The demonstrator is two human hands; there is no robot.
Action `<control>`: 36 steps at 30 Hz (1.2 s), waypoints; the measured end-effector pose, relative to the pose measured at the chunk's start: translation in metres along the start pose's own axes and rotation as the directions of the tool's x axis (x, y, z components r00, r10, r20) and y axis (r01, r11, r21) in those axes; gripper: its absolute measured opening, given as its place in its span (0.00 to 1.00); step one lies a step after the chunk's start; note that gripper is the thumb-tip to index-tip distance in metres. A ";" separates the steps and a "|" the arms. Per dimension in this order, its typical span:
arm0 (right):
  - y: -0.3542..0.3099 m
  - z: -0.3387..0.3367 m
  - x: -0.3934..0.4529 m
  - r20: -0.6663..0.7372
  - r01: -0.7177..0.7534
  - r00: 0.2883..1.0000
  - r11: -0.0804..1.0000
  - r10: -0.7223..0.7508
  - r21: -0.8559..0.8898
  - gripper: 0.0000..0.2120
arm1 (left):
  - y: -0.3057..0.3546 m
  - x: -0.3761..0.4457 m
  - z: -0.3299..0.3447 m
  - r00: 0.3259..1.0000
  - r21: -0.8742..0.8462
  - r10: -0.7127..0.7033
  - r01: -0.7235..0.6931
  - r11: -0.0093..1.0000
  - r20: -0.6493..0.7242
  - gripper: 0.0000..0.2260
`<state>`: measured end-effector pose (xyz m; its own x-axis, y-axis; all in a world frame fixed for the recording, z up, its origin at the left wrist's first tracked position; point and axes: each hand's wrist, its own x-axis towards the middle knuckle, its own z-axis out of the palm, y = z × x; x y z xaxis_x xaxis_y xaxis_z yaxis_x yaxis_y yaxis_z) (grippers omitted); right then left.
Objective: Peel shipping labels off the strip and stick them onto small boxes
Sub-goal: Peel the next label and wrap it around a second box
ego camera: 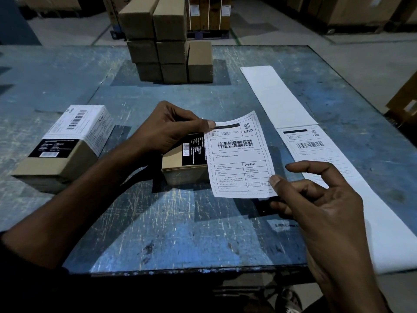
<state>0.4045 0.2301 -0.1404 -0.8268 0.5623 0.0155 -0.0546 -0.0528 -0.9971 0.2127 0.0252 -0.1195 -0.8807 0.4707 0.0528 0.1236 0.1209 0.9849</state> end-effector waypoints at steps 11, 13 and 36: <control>0.001 -0.001 0.001 0.020 -0.024 1.000 1.000 0.024 0.002 0.11 | -0.001 0.002 -0.002 1.000 0.025 -0.022 0.021 0.999 0.017 0.08; 0.002 -0.001 0.001 0.023 -0.031 0.999 1.000 0.031 -0.002 0.11 | -0.001 0.003 -0.003 0.999 0.032 -0.041 0.040 0.999 0.023 0.09; -0.058 0.040 -0.020 0.232 0.643 0.743 0.573 -0.628 -0.507 0.07 | 0.007 -0.002 -0.004 0.996 0.206 -0.091 0.091 0.974 -0.006 0.19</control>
<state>0.4017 0.1886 -0.0804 -0.7101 0.2590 0.6547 -0.2790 0.7503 -0.5994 0.2133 0.0217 -0.1119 -0.8913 0.4520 -0.0364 0.1349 0.3409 0.9304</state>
